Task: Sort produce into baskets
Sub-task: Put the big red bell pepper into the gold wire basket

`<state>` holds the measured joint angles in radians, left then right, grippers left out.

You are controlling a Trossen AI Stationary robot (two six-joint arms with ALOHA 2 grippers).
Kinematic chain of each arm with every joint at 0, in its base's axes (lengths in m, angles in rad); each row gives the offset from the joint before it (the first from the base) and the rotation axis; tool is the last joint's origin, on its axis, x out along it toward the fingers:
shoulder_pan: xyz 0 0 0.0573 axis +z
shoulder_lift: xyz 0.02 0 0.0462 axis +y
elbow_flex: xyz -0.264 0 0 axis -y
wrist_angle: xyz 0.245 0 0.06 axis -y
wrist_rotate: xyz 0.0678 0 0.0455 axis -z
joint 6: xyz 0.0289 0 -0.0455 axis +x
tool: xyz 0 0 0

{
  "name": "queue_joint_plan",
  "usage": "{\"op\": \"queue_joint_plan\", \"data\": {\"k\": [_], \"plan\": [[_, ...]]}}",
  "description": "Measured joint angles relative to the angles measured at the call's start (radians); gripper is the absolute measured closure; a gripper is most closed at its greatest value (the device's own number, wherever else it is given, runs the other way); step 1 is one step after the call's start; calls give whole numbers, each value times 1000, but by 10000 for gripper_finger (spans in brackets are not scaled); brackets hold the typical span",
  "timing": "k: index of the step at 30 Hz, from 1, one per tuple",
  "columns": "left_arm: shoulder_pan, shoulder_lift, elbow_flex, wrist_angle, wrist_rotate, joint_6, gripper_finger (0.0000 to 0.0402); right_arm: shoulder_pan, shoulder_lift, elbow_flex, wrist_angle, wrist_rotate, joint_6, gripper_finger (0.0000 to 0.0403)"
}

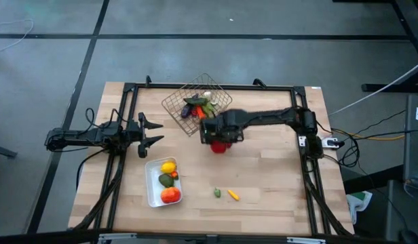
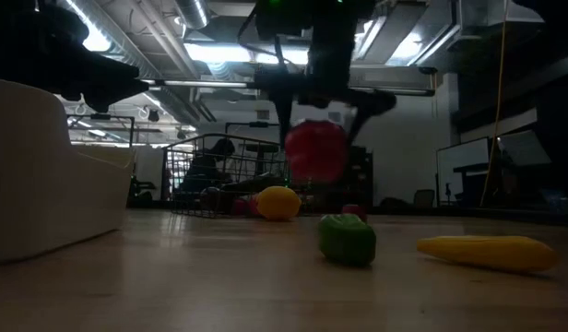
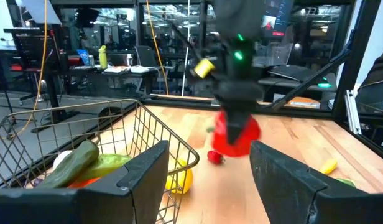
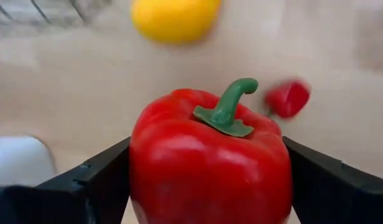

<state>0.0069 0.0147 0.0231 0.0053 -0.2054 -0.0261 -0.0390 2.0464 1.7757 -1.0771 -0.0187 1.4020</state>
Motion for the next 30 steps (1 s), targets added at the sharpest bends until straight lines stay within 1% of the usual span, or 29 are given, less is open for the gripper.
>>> {"op": "queue_joint_plan", "data": {"k": [6, 13, 16, 21, 26, 30], "plan": [[0, 0, 0, 0, 0, 0, 180, -103, 0, 139, -35, 58, -100, 57], [0, 0, 0, 0, 0, 0, 180, -218, -1, 259, 4, 115, -156, 57], [0, 0, 0, 0, 0, 0, 180, -261, -2, 263, 66, 141, -181, 56], [0, 0, 0, 0, 0, 0, 180, -311, 12, 259, 135, 142, -260, 56], [0, 0, 0, 0, 0, 0, 181, -329, 69, 257, 159, 141, -308, 56], [0, 0, -1, 0, 0, 0, 181, -329, 128, 256, 181, 140, -315, 56]]}}
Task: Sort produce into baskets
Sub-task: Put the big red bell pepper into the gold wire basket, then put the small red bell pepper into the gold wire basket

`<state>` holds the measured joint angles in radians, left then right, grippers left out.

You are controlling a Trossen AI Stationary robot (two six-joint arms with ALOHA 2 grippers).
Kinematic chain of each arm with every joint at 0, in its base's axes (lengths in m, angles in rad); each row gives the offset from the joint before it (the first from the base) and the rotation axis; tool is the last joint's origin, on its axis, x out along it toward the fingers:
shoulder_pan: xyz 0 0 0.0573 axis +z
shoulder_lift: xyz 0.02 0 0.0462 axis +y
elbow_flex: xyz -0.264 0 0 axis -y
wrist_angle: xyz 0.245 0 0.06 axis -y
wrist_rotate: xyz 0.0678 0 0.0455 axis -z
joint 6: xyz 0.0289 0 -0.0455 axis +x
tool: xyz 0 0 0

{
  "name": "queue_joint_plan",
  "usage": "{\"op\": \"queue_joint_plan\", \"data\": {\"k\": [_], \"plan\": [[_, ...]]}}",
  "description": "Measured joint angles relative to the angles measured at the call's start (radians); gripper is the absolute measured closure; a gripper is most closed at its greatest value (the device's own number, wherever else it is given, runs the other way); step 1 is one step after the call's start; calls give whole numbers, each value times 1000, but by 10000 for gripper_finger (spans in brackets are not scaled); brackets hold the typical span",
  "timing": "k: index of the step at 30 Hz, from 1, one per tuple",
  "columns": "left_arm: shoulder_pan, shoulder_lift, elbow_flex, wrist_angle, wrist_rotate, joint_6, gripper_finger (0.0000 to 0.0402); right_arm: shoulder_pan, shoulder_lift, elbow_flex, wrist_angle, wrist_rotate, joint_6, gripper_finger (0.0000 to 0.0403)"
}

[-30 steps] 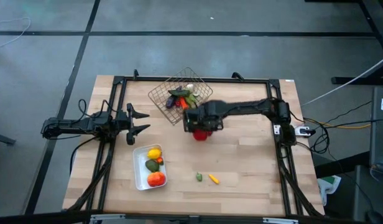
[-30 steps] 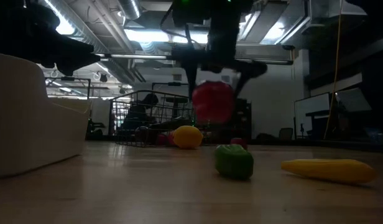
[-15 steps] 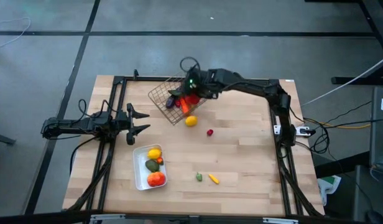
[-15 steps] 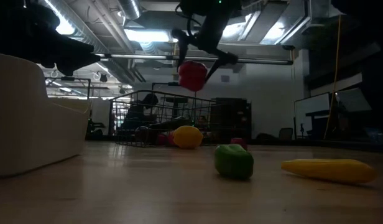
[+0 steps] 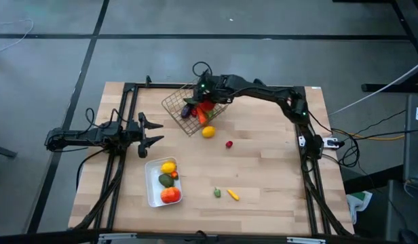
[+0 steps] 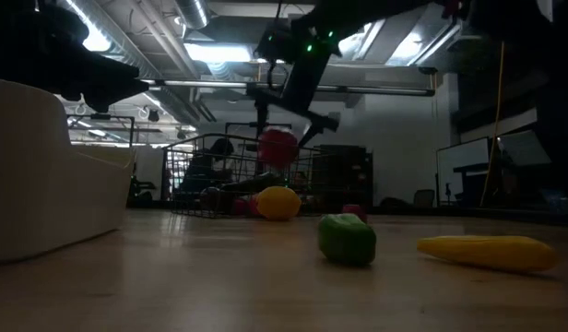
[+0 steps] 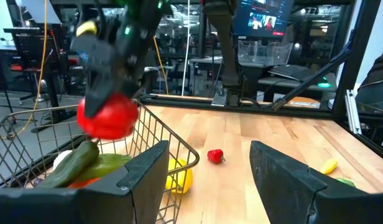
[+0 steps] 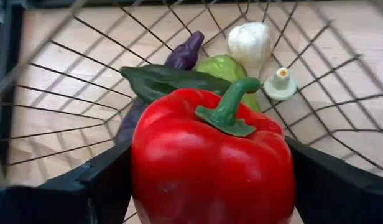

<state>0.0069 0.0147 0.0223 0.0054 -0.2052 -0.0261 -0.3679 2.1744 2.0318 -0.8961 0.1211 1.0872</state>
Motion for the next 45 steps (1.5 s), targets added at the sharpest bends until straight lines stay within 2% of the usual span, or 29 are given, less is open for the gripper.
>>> {"op": "queue_joint_plan", "data": {"k": [16, 23, 31, 34, 40, 45], "plan": [[0, 0, 0, 0, 0, 0, 180, 2, 35, -1, 16, 29, -197, 55], [0, 0, 0, 0, 0, 0, 180, 2, 35, 0, 10, 28, -255, 9], [0, 0, 0, 0, 0, 0, 180, 1, 24, 2, 34, -11, -338, 34], [0, 0, 0, 0, 0, 0, 180, 1, 7, 2, 24, -29, -437, 39], [0, 0, 0, 0, 0, 0, 180, 1, -81, 3, -28, -116, -753, 54], [0, 0, 0, 0, 0, 0, 180, 1, -178, 3, -192, -230, -1026, 61]]}}
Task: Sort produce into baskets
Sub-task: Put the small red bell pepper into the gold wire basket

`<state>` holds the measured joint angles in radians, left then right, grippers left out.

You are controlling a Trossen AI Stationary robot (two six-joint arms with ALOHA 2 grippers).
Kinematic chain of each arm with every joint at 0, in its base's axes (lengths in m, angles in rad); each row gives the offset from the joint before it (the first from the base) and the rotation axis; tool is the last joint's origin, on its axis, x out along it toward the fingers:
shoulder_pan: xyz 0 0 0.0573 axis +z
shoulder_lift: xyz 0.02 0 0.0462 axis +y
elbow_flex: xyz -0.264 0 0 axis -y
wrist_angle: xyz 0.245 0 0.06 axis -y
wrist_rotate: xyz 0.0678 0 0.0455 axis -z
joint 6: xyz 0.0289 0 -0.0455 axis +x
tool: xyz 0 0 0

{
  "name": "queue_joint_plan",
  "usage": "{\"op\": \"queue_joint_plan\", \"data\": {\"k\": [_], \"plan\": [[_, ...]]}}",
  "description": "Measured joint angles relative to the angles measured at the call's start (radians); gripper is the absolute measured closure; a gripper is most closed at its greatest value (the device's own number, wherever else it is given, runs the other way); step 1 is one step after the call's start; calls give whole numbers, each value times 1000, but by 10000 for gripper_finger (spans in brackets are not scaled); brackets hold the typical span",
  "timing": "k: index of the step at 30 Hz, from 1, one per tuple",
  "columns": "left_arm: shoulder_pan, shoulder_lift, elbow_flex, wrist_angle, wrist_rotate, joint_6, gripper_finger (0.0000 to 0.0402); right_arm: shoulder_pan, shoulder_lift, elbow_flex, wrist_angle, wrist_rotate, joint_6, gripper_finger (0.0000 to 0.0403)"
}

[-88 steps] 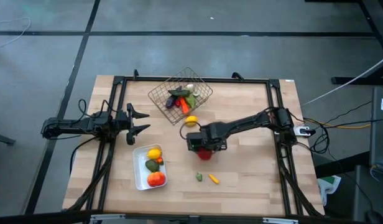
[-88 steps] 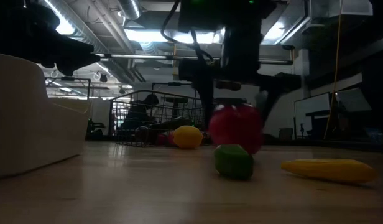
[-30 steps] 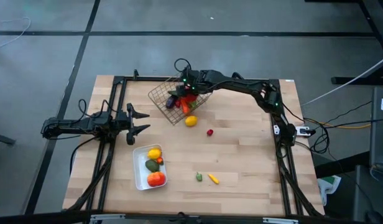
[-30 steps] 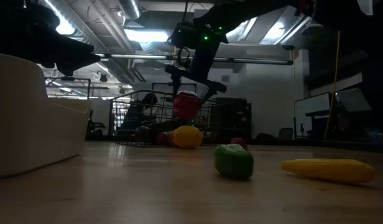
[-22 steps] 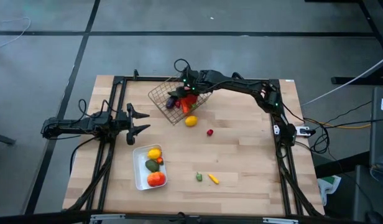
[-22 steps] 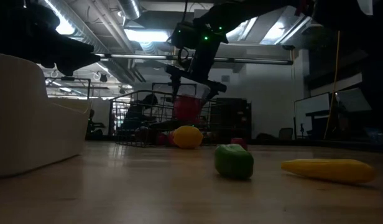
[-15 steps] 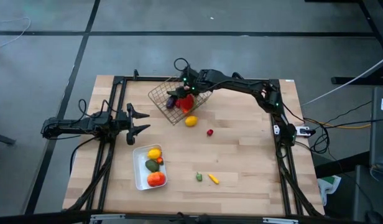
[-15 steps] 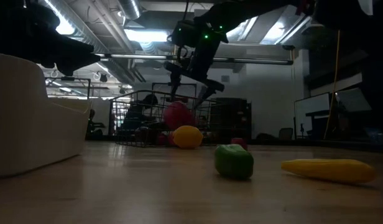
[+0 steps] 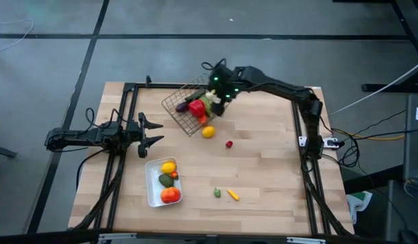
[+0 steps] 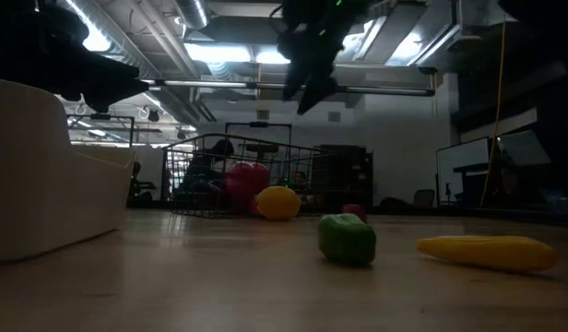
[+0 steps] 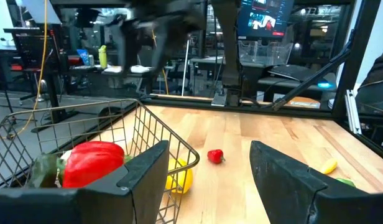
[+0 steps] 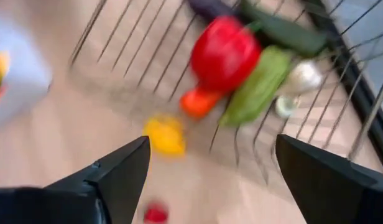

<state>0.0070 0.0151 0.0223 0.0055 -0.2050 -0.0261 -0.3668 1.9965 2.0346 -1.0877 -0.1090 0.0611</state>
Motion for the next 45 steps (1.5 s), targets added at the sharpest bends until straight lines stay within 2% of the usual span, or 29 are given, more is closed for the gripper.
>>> {"op": "queue_joint_plan", "data": {"k": [4, 8, 12, 17, 22, 30, 45], "plan": [[0, 0, 0, 0, 0, 0, 180, 1, -65, 0, -154, -71, -130, 61], [0, 0, 0, 0, 0, 0, 180, 8, -107, 0, -298, -100, -175, 61], [0, 0, 0, 0, 0, 0, 180, 39, -109, -2, -427, -70, -202, 61], [0, 0, 0, 0, 0, 0, 180, 129, -108, -88, -434, -40, -261, 61], [0, 0, 0, 0, 0, 0, 180, 233, -109, -210, -369, -15, -306, 61], [0, 0, 0, 0, 0, 0, 180, 352, -108, -391, -134, 189, -331, 61], [0, 0, 0, 0, 0, 0, 180, 367, -108, -625, 183, 196, -358, 61]]}}
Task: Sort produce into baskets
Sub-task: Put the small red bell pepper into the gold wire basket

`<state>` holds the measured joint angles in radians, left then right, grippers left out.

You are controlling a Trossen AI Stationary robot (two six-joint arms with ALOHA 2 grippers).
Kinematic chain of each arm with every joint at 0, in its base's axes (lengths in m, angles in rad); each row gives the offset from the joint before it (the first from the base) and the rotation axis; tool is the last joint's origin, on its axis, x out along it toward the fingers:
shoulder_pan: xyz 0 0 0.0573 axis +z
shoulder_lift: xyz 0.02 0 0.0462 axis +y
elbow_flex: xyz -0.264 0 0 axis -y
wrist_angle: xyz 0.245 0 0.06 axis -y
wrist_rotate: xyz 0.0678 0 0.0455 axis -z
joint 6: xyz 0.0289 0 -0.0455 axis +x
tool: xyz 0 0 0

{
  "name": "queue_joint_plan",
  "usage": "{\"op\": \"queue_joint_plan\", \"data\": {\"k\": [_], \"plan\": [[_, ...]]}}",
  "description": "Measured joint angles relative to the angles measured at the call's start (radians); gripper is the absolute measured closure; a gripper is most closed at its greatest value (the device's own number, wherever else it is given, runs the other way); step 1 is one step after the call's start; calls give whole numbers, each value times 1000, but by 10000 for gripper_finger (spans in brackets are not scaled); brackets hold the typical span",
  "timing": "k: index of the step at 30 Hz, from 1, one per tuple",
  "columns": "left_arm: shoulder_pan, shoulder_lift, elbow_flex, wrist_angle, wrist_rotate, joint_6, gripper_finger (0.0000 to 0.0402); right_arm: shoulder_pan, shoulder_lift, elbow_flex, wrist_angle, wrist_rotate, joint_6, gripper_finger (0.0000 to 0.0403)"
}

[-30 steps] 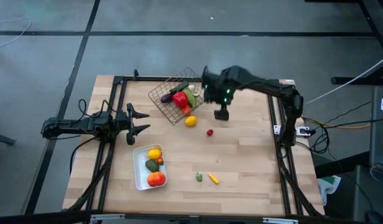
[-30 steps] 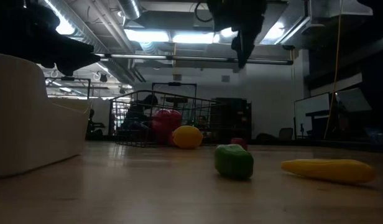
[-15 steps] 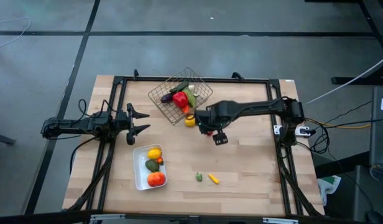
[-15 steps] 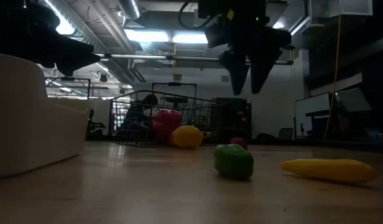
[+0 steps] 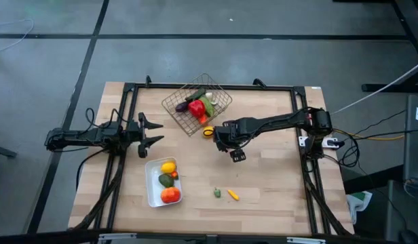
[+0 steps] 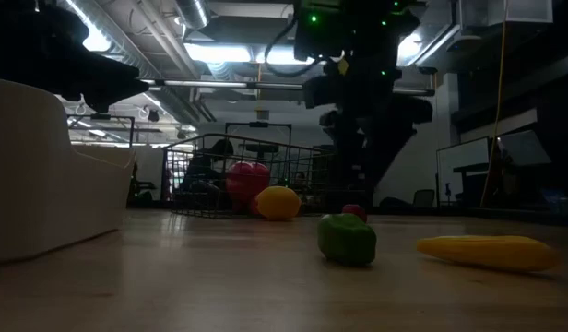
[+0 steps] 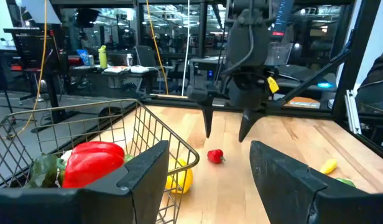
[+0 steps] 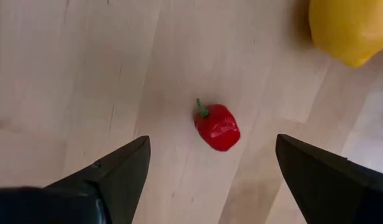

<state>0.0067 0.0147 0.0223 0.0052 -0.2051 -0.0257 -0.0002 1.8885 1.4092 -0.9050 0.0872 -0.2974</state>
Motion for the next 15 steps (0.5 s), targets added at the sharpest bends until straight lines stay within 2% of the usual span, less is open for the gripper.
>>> {"op": "queue_joint_plan", "data": {"k": [12, 15], "plan": [[0, 0, 0, 0, 0, 0, 180, 0, 0, -112, 184, 36, -1, 61], [0, 0, 0, 0, 0, 0, 180, 0, 0, -139, 206, 36, -1, 73]]}}
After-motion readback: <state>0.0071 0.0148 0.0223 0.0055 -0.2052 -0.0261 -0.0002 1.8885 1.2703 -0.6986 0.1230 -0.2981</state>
